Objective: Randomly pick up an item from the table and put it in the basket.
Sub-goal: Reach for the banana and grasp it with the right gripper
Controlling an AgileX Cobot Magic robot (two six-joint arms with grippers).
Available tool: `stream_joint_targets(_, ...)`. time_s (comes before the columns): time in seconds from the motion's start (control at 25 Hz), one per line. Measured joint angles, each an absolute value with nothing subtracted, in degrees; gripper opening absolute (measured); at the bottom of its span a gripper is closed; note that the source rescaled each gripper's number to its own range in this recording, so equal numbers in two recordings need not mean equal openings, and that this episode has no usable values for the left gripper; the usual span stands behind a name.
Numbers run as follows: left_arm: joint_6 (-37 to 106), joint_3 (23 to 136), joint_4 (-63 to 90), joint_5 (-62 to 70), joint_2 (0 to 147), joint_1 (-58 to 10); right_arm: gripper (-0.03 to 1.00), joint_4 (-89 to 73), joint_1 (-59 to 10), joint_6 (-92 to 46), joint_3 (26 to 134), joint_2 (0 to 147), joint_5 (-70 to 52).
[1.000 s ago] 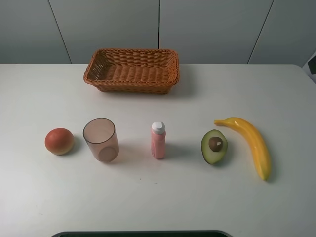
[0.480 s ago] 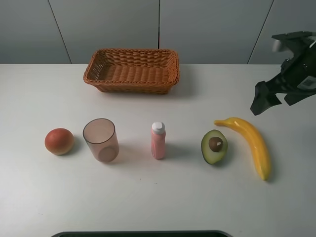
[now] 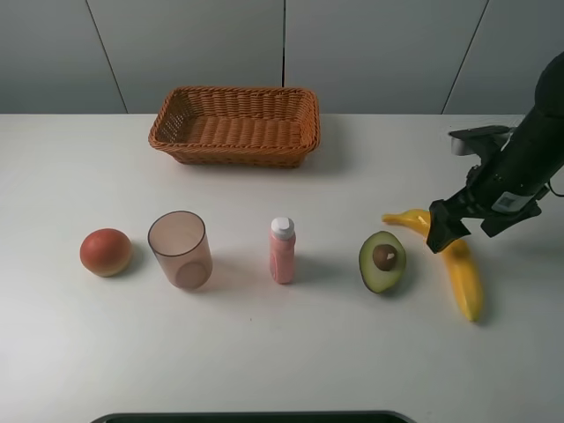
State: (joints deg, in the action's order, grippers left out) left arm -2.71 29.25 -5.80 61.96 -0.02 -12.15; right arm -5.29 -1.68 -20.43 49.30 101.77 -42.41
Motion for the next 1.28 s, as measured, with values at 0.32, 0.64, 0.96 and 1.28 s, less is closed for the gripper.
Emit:
stream_joint_targets(0.32, -2.71, 29.25, -5.8, 61.96, -0.02, -12.15, 1.0, -5.29, -1.68, -20.43, 46.71, 103.31, -37.62)
stream_joint_targets(0.64, -2.71, 29.25, -5.8, 61.96, -0.02, -12.15, 1.0, -5.29, -2.0, -20.43, 46.71, 105.75, -36.69)
stream_joint_targets(0.96, -2.71, 29.25, -5.8, 61.96, -0.02, -12.15, 0.43, -5.29, -2.0, -19.74, 46.71, 105.75, -36.51)
stream_joint_targets(1.28, -2.71, 29.25, -5.8, 61.96, -0.02, -12.15, 0.01, -5.29, -2.0, -19.45, 46.71, 105.75, -36.51)
